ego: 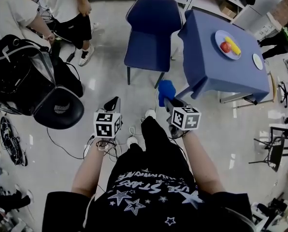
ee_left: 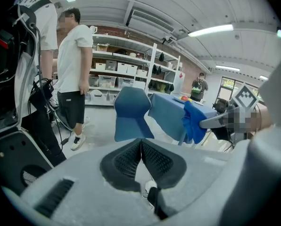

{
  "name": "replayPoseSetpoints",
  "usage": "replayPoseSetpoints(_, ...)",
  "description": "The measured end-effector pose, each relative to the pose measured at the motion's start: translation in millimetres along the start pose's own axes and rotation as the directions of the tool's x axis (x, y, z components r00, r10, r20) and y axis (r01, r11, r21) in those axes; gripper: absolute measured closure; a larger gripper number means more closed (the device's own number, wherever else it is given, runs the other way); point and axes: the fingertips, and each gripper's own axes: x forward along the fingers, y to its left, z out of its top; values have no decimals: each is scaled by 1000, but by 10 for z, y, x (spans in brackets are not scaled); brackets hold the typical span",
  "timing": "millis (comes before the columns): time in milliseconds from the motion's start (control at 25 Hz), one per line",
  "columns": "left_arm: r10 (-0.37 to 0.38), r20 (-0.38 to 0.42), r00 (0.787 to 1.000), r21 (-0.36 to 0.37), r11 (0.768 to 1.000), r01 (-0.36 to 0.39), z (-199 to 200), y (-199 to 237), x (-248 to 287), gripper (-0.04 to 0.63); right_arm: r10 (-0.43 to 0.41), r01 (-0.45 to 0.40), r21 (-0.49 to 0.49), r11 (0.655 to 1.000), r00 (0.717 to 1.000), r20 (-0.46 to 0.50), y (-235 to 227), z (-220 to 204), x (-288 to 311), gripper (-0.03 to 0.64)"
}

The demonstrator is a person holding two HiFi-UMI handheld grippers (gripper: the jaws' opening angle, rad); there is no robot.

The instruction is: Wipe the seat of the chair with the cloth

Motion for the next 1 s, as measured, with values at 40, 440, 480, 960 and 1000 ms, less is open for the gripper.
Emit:
replayPoseSetpoints(40,-3,0,1000,5,1000,3,42,-3,50,575,-4,4,1,1000,1000,4,-47,36,33,543)
replayPoseSetpoints(440,-16,-65,998,48,999,19,350,-119,1162,575,3,-2,115,993,1000,-14,-995,322,933,542)
replayPoseSetpoints(480,-11,-71,997,45,999,14,349,-105,1270,575,8,-6,121,993,1000,-20,-1066,328,1023,541)
replayPoseSetpoints(960,56,-131,990,18,998,-54,920,161,2686,575,43,-26,161,987,994,-100,-2080,956,2131,541)
replayPoseSetpoints(1000,68,-133,989,11,998,-67,992,207,2725,575,45,-26,161,987,993,-112,-2116,1012,2196,541)
